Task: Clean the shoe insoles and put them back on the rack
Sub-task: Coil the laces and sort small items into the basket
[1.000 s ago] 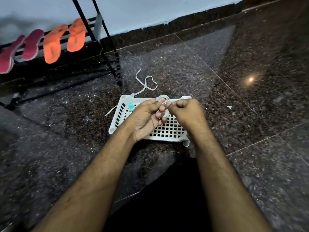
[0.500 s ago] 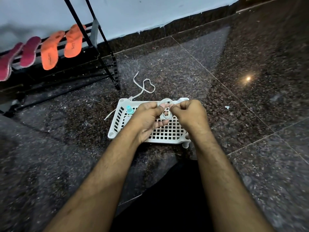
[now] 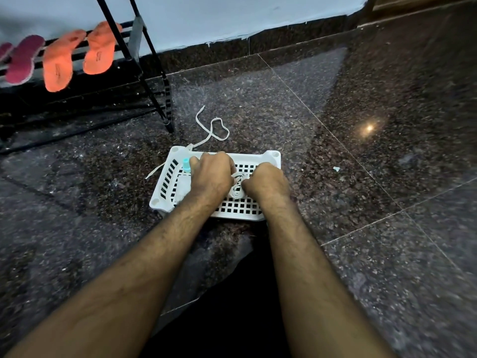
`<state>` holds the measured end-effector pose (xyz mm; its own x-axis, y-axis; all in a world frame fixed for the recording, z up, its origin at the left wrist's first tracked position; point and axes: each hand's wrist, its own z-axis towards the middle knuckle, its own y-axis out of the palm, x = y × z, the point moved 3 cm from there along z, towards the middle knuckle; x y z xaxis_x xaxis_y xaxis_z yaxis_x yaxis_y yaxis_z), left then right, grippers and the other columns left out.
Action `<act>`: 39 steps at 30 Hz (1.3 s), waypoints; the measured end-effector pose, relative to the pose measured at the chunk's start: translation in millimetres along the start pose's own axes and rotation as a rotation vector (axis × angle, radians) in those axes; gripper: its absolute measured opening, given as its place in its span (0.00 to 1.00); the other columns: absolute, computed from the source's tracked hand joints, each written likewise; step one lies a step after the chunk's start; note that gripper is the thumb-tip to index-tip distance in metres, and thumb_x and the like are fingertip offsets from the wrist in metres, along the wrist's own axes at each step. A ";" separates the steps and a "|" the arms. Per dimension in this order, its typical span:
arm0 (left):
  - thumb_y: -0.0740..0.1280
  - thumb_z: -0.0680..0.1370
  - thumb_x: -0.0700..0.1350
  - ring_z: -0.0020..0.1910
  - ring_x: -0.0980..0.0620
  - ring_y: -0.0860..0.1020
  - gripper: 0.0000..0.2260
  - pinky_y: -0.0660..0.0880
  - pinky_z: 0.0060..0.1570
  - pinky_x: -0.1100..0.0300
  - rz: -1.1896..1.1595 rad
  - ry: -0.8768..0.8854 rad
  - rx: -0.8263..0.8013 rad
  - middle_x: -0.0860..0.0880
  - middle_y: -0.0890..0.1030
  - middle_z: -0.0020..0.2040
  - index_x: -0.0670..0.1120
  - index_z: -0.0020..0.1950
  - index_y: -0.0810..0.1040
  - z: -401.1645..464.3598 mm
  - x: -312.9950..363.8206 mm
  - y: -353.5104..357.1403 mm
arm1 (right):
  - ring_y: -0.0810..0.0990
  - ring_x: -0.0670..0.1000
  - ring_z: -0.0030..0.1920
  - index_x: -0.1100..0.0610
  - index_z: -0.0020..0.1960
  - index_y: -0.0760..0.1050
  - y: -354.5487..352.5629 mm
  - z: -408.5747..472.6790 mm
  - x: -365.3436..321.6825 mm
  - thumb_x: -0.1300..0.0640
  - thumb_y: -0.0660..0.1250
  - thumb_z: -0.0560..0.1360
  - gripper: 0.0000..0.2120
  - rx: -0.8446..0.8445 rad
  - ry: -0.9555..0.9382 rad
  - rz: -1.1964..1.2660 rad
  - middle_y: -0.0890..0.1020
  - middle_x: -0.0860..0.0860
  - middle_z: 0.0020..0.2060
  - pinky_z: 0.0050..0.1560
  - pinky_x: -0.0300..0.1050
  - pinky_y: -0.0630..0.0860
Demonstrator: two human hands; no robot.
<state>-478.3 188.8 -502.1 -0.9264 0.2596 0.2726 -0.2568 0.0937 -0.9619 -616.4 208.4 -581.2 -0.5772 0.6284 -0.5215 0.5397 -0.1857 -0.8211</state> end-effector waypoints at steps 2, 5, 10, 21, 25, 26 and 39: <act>0.77 0.72 0.47 0.62 0.46 0.71 0.08 0.60 0.56 0.51 0.076 0.008 -0.037 0.50 0.84 0.51 0.51 0.50 0.84 2.2 -0.8 -5.1 | 0.78 0.55 0.34 0.52 0.40 0.77 25.4 22.3 9.2 0.38 0.67 0.56 0.21 -0.013 0.000 -0.061 0.80 0.50 0.34 0.39 0.48 0.79; 0.75 0.74 0.45 0.63 0.45 0.69 0.08 0.62 0.59 0.49 0.197 -0.014 -0.057 0.49 0.83 0.54 0.50 0.53 0.84 -1.7 0.3 -5.3 | 0.76 0.56 0.35 0.53 0.44 0.78 24.4 9.8 -1.4 0.40 0.68 0.58 0.20 -0.074 -0.049 -0.124 0.80 0.52 0.37 0.37 0.46 0.75; 0.75 0.75 0.47 0.65 0.44 0.68 0.12 0.62 0.63 0.48 0.191 -0.022 -0.057 0.47 0.77 0.62 0.51 0.58 0.83 -8.6 -6.3 3.4 | 0.81 0.59 0.48 0.56 0.53 0.79 -15.6 -32.6 -25.9 0.46 0.71 0.69 0.18 -0.129 -0.121 -0.129 0.82 0.56 0.48 0.42 0.45 0.71; 0.73 0.76 0.53 0.61 0.48 0.71 0.07 0.61 0.58 0.50 -0.101 -0.054 0.172 0.52 0.82 0.54 0.53 0.51 0.84 -26.8 -37.0 -26.3 | 0.81 0.60 0.53 0.57 0.56 0.79 -55.2 -83.8 -65.9 0.49 0.66 0.78 0.13 0.125 -0.256 -0.101 0.83 0.57 0.51 0.48 0.48 0.75; 0.70 0.78 0.52 0.61 0.48 0.73 0.06 0.63 0.58 0.50 -0.135 -0.058 0.264 0.52 0.80 0.56 0.54 0.53 0.84 -30.5 -53.1 -40.9 | 0.81 0.61 0.52 0.56 0.57 0.77 -48.7 -97.8 -89.9 0.52 0.63 0.79 0.11 0.169 -0.390 -0.056 0.82 0.57 0.51 0.43 0.48 0.72; 0.70 0.78 0.52 0.61 0.47 0.74 0.07 0.63 0.58 0.49 -0.136 -0.061 0.295 0.51 0.80 0.57 0.53 0.54 0.84 -30.4 -59.6 -45.3 | 0.81 0.61 0.52 0.56 0.58 0.76 -46.5 -100.5 -96.1 0.52 0.63 0.79 0.11 0.182 -0.428 -0.041 0.82 0.57 0.51 0.43 0.48 0.71; 0.68 0.77 0.43 0.48 0.48 0.83 0.05 0.78 0.56 0.49 -0.705 -0.537 0.447 0.52 0.85 0.44 0.51 0.47 0.83 -0.8 -183.3 -41.0 | 0.71 0.55 0.61 0.55 0.69 0.73 18.0 -115.8 -175.7 0.51 0.62 0.80 0.19 0.296 -0.770 -0.029 0.75 0.53 0.62 0.60 0.53 0.70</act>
<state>-297.7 138.2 -512.7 -0.4955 -0.1959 0.8462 -0.7748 -0.3407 -0.5325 -434.3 182.1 -477.5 -0.9051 -0.0379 -0.4235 0.3964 -0.4360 -0.8080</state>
